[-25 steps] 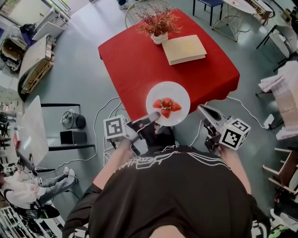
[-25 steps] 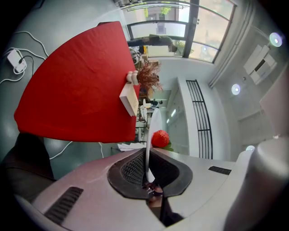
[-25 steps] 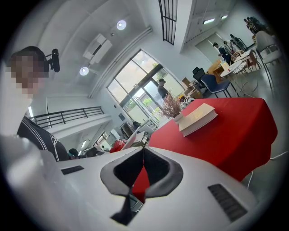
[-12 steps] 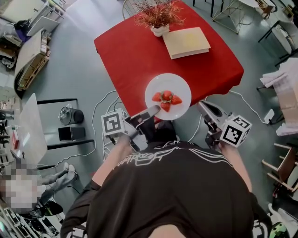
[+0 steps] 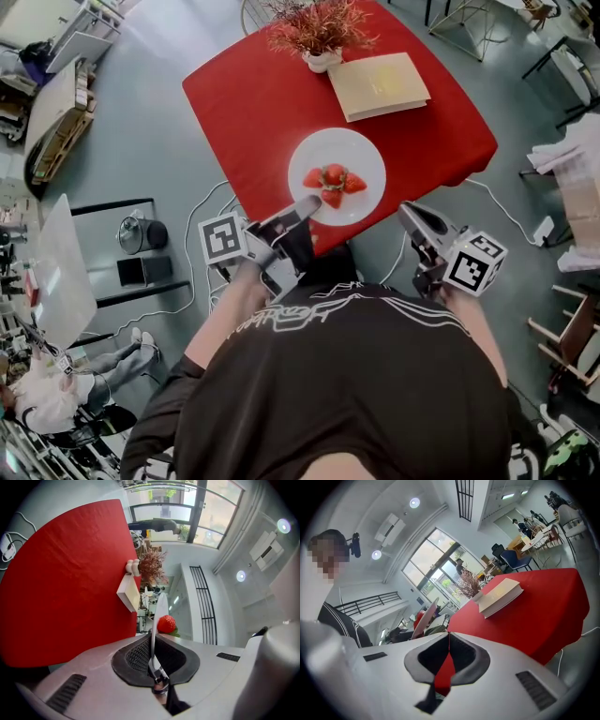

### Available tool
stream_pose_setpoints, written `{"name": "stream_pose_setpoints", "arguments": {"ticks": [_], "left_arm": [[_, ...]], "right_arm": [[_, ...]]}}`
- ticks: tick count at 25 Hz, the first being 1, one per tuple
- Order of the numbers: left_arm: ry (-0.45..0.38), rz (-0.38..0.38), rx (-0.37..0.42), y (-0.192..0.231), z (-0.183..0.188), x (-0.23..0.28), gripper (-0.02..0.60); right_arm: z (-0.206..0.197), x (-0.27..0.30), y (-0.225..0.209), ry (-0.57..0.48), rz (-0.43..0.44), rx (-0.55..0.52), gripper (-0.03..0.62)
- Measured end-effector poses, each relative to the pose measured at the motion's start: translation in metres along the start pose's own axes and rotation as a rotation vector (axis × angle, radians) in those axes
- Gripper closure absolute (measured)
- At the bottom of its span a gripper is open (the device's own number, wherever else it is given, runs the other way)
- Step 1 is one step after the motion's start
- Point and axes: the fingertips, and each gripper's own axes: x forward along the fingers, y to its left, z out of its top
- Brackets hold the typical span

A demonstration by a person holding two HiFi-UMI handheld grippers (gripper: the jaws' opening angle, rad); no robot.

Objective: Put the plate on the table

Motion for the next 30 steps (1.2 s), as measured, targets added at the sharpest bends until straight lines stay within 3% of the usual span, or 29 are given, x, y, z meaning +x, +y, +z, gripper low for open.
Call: {"name": "stream_pose_setpoints", "arguments": {"ticks": [4, 13, 25, 30], "left_arm": [[-0.022, -0.018, -0.011, 0.002, 0.023, 0.009, 0.563], [-0.063, 0.044, -0.041, 0.045, 0.068, 0.031, 0.563], [-0.071, 0.155, -0.069, 0.115, 0.100, 0.056, 0.563], [-0.067, 0.255, -0.073, 0.143, 0.106, 0.057, 0.563]], "right_arm": [[0.001, 0.012, -0.009, 0.007, -0.008, 0.019, 0.586], [0.006, 0.037, -0.027, 0.009, -0.018, 0.073, 0.586], [-0.008, 0.056, -0.046, 0.049, -0.029, 0.135, 0.586], [-0.011, 0.060, -0.048, 0.055, -0.028, 0.150, 0.586]]}}
